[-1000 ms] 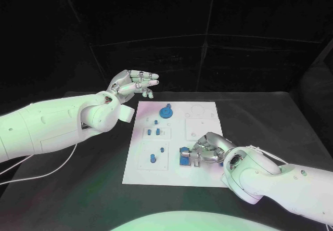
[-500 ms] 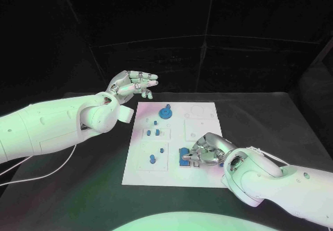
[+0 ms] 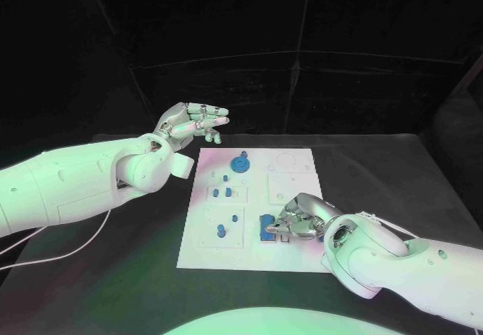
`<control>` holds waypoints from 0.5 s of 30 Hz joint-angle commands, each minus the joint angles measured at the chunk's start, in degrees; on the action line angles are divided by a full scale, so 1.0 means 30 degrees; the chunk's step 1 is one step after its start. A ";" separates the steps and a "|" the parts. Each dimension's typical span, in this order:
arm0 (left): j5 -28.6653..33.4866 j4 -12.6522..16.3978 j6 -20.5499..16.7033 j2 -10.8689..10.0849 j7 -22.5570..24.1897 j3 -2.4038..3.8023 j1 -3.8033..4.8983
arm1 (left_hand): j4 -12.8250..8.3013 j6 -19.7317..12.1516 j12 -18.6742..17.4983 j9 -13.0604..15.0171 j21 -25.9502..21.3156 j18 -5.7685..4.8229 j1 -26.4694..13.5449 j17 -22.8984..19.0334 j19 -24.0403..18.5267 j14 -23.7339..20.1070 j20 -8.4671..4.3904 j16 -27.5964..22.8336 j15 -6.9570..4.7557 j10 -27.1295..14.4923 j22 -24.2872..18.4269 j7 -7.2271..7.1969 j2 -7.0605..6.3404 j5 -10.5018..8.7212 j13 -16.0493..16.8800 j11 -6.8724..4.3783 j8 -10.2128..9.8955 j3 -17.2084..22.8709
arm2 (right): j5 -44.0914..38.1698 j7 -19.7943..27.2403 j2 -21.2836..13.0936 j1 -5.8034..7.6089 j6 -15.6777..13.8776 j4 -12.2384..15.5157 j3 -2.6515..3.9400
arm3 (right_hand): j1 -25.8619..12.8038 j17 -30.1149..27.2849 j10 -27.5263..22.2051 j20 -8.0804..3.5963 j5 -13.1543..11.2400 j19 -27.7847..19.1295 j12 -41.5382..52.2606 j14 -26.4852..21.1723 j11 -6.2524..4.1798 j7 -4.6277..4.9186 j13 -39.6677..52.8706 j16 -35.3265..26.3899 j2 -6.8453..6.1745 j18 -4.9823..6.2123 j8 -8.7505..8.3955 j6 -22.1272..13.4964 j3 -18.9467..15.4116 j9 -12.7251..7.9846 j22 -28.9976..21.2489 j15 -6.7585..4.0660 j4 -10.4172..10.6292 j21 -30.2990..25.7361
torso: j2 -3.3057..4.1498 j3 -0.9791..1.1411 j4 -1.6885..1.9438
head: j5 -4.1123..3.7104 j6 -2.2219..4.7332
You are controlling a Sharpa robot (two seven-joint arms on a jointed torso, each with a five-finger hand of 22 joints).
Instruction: Assemble the parts on the task board
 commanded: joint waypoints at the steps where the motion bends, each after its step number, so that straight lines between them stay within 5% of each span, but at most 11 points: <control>1: 0.0054 0.0009 0.0222 0.0016 0.0104 0.0015 0.0027 | -0.0029 -0.0159 0.0060 0.0015 -0.0128 0.0262 0.0040 -0.0019 0.0014 -0.0123 0.0095 0.0102 -0.0010 -0.0086 -0.0021 0.0012 0.0218 0.0031 -0.0017 -0.0019 0.0042 -0.0121 | -0.0110 -0.0272 0.0087 0.0024 0.0927 -0.0019 0.0008 | 0.0499 0.0023 0.0145 -0.0178 0.0096 0.1035 0.0086 0.1046 0.0019 -0.0040 0.0039 0.0097 -0.0015 -0.0229 0.0153 0.0126 -0.0001 0.0066 0.3862 -0.0189 -0.0243 0.0064 | 0.0002 -0.0003 -0.0005 | 0.0029 -0.0015; 7: 0.0054 0.0019 0.0211 -0.0018 0.0107 0.0015 0.0027 | -0.0029 -0.0159 0.0060 0.0015 -0.0128 0.0262 0.0040 -0.0019 0.0014 -0.0123 0.0095 0.0102 -0.0010 -0.0086 -0.0021 0.0012 0.0218 0.0031 -0.0017 -0.0019 0.0042 -0.0121 | -0.0511 -0.0453 -0.0016 0.0024 0.1240 -0.0025 0.0008 | 0.1926 0.0089 0.0169 -0.0215 -0.0882 0.1062 0.0090 0.1049 0.0010 -0.0025 0.0136 0.0116 -0.0114 -0.0241 0.0315 0.0037 -0.0011 0.0253 0.3903 -0.0209 -0.1251 0.0088 | 0.0004 -0.0010 -0.0037 | 0.0020 -0.0078; 15: 0.0054 0.0032 0.0205 -0.0047 0.0122 0.0015 0.0027 | -0.0029 -0.0159 0.0060 0.0015 -0.0128 0.0262 0.0040 -0.0019 0.0014 -0.0123 0.0095 0.0102 -0.0010 -0.0086 -0.0021 0.0012 0.0218 0.0031 -0.0017 -0.0019 0.0042 -0.0121 | -0.0997 -0.0713 -0.0203 0.0024 0.0962 -0.0027 0.0008 | 0.2243 0.0205 0.0274 -0.0221 -0.0925 0.1123 0.0248 0.1070 -0.0019 -0.0060 0.0291 0.0177 0.0102 -0.0264 0.0456 0.0111 -0.0025 0.0369 0.3981 -0.0221 -0.1533 0.0144 | 0.0002 0.0007 -0.0007 | 0.0019 -0.0080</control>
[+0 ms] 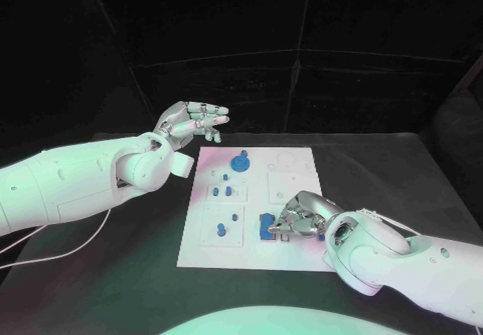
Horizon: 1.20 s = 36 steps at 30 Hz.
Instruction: Assemble the parts on the task board
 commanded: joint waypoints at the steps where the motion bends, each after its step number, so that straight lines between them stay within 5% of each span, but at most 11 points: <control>1: 0.0053 0.0020 0.0194 -0.0026 0.0123 0.0016 0.0027 | -0.0028 -0.0160 0.0060 0.0016 -0.0128 0.0261 0.0040 -0.0021 0.0014 -0.0123 0.0095 0.0102 -0.0011 -0.0087 -0.0023 0.0012 0.0218 0.0031 -0.0016 -0.0020 0.0042 -0.0122 | -0.0513 -0.0493 -0.0102 -0.0062 0.0443 -0.0029 -0.0084 | 0.0208 0.0025 0.0133 -0.0128 0.0041 0.1166 0.0075 0.1071 -0.0024 -0.0062 0.0021 0.0101 0.0104 -0.0262 0.0126 0.0111 -0.0017 0.0026 0.3982 -0.0085 -0.0116 0.0068 | -0.0004 0.0017 0.0013 | 0.0012 0.0008; 12: 0.0053 0.0013 0.0205 -0.0031 0.0128 0.0014 0.0027 | -0.0028 -0.0160 0.0060 0.0016 -0.0128 0.0261 0.0040 -0.0021 0.0014 -0.0123 0.0095 0.0102 -0.0011 -0.0087 -0.0023 0.0012 0.0218 0.0031 -0.0016 -0.0020 0.0042 -0.0122 | -0.0385 -0.0112 -0.0190 -0.0062 0.0347 0.0095 -0.0084 | -0.0161 0.0019 0.0142 -0.0127 0.0274 0.1167 0.0033 0.1067 -0.0004 -0.0039 0.0029 0.0089 0.0161 -0.0263 0.0174 0.0050 -0.0299 0.0096 0.3986 -0.0076 0.0009 0.0067 | -0.0003 0.0003 -0.0005 | -0.0012 0.0025; 23: 0.0053 0.0012 0.0212 -0.0064 0.0125 0.0013 0.0026 | -0.0028 -0.0160 0.0060 0.0016 -0.0128 0.0261 0.0040 -0.0021 0.0014 -0.0123 0.0095 0.0102 -0.0011 -0.0087 -0.0023 0.0012 0.0218 0.0031 -0.0016 -0.0020 0.0042 -0.0122 | -0.0043 0.1761 -0.0625 -0.0062 -0.0995 0.0889 -0.0075 | -0.0628 0.0235 0.0329 -0.0147 0.0862 0.1268 0.0311 0.1112 -0.0064 -0.0120 0.0288 0.0209 0.0400 -0.0299 0.0325 0.0105 -0.0640 0.0239 0.4112 -0.0114 0.0273 0.0161 | -0.0006 -0.0001 -0.0021 | 0.0021 0.0055; 36: 0.0053 0.0015 0.0223 -0.0010 0.0140 0.0012 0.0025 | -0.0028 -0.0160 0.0060 0.0016 -0.0128 0.0261 0.0040 -0.0021 0.0014 -0.0123 0.0095 0.0102 -0.0011 -0.0087 -0.0023 0.0012 0.0218 0.0031 -0.0016 -0.0020 0.0042 -0.0122 | -0.0654 0.1886 0.0202 -0.0058 -0.0074 0.0385 -0.0072 | 0.0412 0.0393 0.0497 -0.0229 0.0757 0.1306 0.0613 0.1137 -0.0182 -0.0248 0.0585 0.0293 0.0573 -0.0313 0.0547 0.0269 -0.0522 0.0433 0.4164 -0.0208 -0.0460 0.0197 | 0.0006 0.0000 0.0055 | -0.0033 0.0058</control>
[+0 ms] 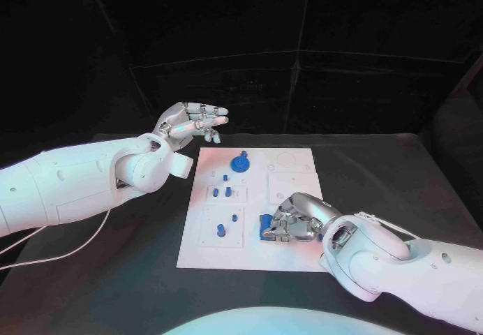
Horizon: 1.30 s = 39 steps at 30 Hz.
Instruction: Assemble the parts on the task board
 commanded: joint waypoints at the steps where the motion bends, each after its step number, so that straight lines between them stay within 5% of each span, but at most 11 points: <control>1: 0.0053 0.0025 0.0209 0.0018 0.0139 0.0015 0.0026 | -0.0026 -0.0160 0.0060 0.0016 -0.0128 0.0261 0.0040 -0.0023 0.0014 -0.0123 0.0095 0.0102 -0.0010 -0.0090 -0.0027 0.0012 0.0218 0.0031 -0.0017 -0.0021 0.0042 -0.0124 | -0.0494 0.0190 0.0288 0.0019 0.0382 -0.0197 0.0003 | 0.0344 0.0034 0.0216 -0.0094 -0.0153 0.1314 0.0216 0.1068 -0.0028 -0.0095 0.0114 0.0125 0.0041 -0.0314 0.0190 0.0142 0.0013 0.0064 0.4169 -0.0154 -0.0198 0.0113 | 0.0001 -0.0003 0.0030 | -0.0003 0.0001; 16: 0.0053 0.0071 0.0198 -0.0028 0.0134 0.0015 0.0029 | -0.0040 -0.0194 0.0140 0.0016 -0.0156 0.0263 0.0065 -0.0043 0.0020 -0.0143 0.0098 0.0122 -0.0009 -0.0141 -0.0047 0.0011 0.0246 0.0034 -0.0019 -0.0022 0.0084 -0.0156 | -0.1909 -0.1234 0.0730 0.0021 0.0741 -0.0759 0.0003 | 0.2009 0.0182 0.1209 -0.0460 -0.1325 0.1366 0.2522 0.1084 -0.0496 -0.0627 0.1900 0.0173 0.0818 -0.0334 0.0997 0.0667 0.0921 0.0894 0.4240 -0.0548 -0.1604 0.0159 | 0.0019 0.0023 -0.0023 | 0.0133 -0.0074; 26: 0.0053 0.0036 0.0210 -0.0023 0.0121 0.0015 0.0028 | -0.0040 -0.0194 0.0140 0.0016 -0.0156 0.0263 0.0065 -0.0043 0.0020 -0.0143 0.0098 0.0122 -0.0009 -0.0141 -0.0047 0.0011 0.0246 0.0034 -0.0019 -0.0022 0.0084 -0.0156 | -0.2732 -0.1332 0.0679 0.0022 0.1687 -0.0621 0.0004 | 0.2506 0.0295 0.1336 -0.0505 -0.1423 0.1404 0.2961 0.1101 -0.0508 -0.0619 0.2261 0.0228 0.0667 -0.0350 0.1060 0.0720 0.1123 0.1026 0.4292 -0.0567 -0.2154 0.0195 | -0.0010 0.0011 -0.0025 | 0.0080 -0.0148; 39: 0.0053 0.0013 0.0195 -0.0034 0.0142 0.0014 0.0027 | -0.0040 -0.0194 0.0140 0.0016 -0.0156 0.0263 0.0065 -0.0043 0.0020 -0.0143 0.0098 0.0122 -0.0009 -0.0141 -0.0047 0.0011 0.0246 0.0034 -0.0019 -0.0022 0.0084 -0.0156 | -0.3428 -0.1222 0.0348 0.0022 0.1622 -0.0578 0.0004 | 0.2186 0.0389 0.1404 -0.0499 -0.1496 0.1441 0.3172 0.1115 -0.0485 -0.0602 0.2439 0.0276 0.0486 -0.0365 0.1153 0.0785 0.1039 0.1151 0.4339 -0.0546 -0.2170 0.0230 | -0.0008 0.0013 -0.0020 | 0.0105 -0.0120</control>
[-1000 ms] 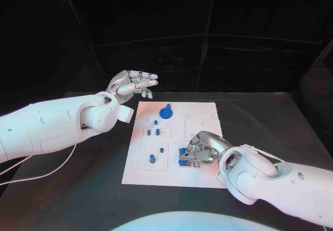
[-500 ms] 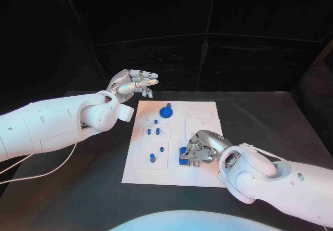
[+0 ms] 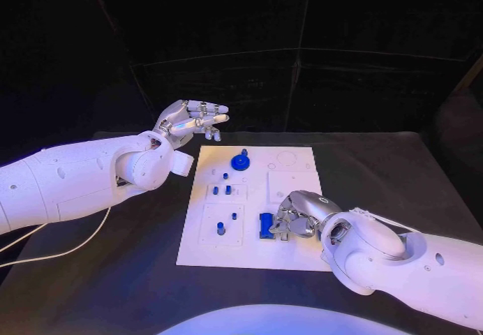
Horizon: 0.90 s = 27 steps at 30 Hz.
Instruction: Assemble the parts on the task board
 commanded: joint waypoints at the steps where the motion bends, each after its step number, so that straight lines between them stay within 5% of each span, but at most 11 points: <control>1: 0.0052 0.0007 0.0184 -0.0002 0.0141 0.0014 0.0026 | 0.0013 -0.0127 0.0063 0.0016 -0.0019 0.0264 -0.0037 -0.0021 0.0020 -0.0143 0.0098 0.0122 -0.0009 -0.0141 -0.0023 -0.0055 0.0144 0.0034 -0.0019 -0.0022 0.0084 -0.0104 | -0.0334 0.0146 -0.0042 0.0025 0.0116 0.0095 -0.0001 | -0.0375 0.0399 0.0871 -0.0090 -0.0132 0.1442 0.2016 0.1156 -0.0716 -0.0032 0.0929 0.0118 -0.0135 -0.0370 0.0055 0.0061 -0.0188 0.0067 0.4347 -0.0137 0.0184 0.0094 | 0.0007 0.0006 0.0001 | 0.0020 0.0045; 8: 0.0053 0.0005 0.0183 -0.0013 0.0139 0.0013 0.0025 | 0.0013 -0.0127 0.0063 0.0016 -0.0019 0.0264 -0.0037 -0.0021 0.0020 -0.0143 0.0098 0.0122 -0.0009 -0.0141 -0.0023 -0.0055 0.0144 0.0034 -0.0019 -0.0022 0.0084 -0.0104 | 0.0835 0.1231 -0.0487 0.0025 -0.1673 0.0315 -0.0001 | -0.1930 0.0189 0.0324 0.0034 0.0678 0.1284 0.0808 0.1105 -0.0439 0.0316 0.0151 -0.0035 -0.0418 -0.0312 -0.0382 -0.0897 -0.0665 0.0051 0.4162 0.0056 0.1027 -0.0060 | 0.0010 0.0001 0.0012 | 0.0017 0.0113; 12: 0.0054 0.0008 0.0179 -0.0028 0.0141 0.0012 0.0025 | 0.0013 -0.0127 0.0063 0.0016 -0.0019 0.0264 -0.0037 -0.0021 0.0020 -0.0143 0.0098 0.0122 -0.0009 -0.0141 -0.0023 -0.0055 0.0144 0.0034 -0.0019 -0.0022 0.0084 -0.0104 | 0.2113 0.2287 -0.1461 0.0034 -0.2627 0.0732 0.0005 | -0.2410 0.0122 0.0061 0.0337 0.1620 0.1191 0.0344 0.1089 0.0066 0.0942 -0.0121 -0.0096 -0.0327 -0.0282 -0.1573 -0.2306 -0.0833 -0.0373 0.4055 0.0451 0.1419 -0.0153 | -0.0004 0.0001 -0.0018 | 0.0005 0.0196; 18: 0.0054 0.0039 0.0174 -0.0026 0.0180 0.0005 0.0024 | 0.0013 -0.0127 0.0063 0.0016 -0.0019 0.0264 -0.0037 -0.0021 0.0020 -0.0143 0.0098 0.0122 -0.0009 -0.0141 -0.0023 -0.0055 0.0144 0.0034 -0.0019 -0.0022 0.0084 -0.0104 | 0.2900 0.2512 -0.3511 0.0118 -0.2310 0.1223 0.0018 | -0.2475 0.0006 -0.0186 0.0661 0.1878 0.1120 -0.0181 0.1057 0.0358 0.1266 -0.0444 -0.0194 -0.0002 -0.0251 -0.2602 -0.2650 -0.0851 -0.0816 0.3974 0.0727 0.1610 -0.0226 | -0.0025 -0.0045 -0.0008 | -0.0365 0.0333; 27: 0.0054 0.0216 0.0212 0.0011 0.0252 -0.0013 0.0023 | -0.0007 -0.0150 0.0122 0.0017 -0.0036 0.0266 -0.0018 -0.0036 0.0027 -0.0157 0.0098 0.0136 -0.0010 -0.0178 -0.0035 -0.0050 0.0144 0.0031 -0.0021 -0.0018 0.0116 -0.0135 | 0.1815 0.1552 -0.5756 0.0158 -0.2012 0.1623 0.0007 | -0.2835 -0.0117 -0.0215 0.0779 0.2775 0.1094 -0.0378 0.1024 0.0365 0.1240 -0.0553 -0.0307 0.0017 -0.0236 -0.3207 -0.2009 -0.1246 -0.1078 0.3946 0.0767 0.1957 -0.0257 | -0.0032 -0.0041 -0.0073 | -0.0636 0.0463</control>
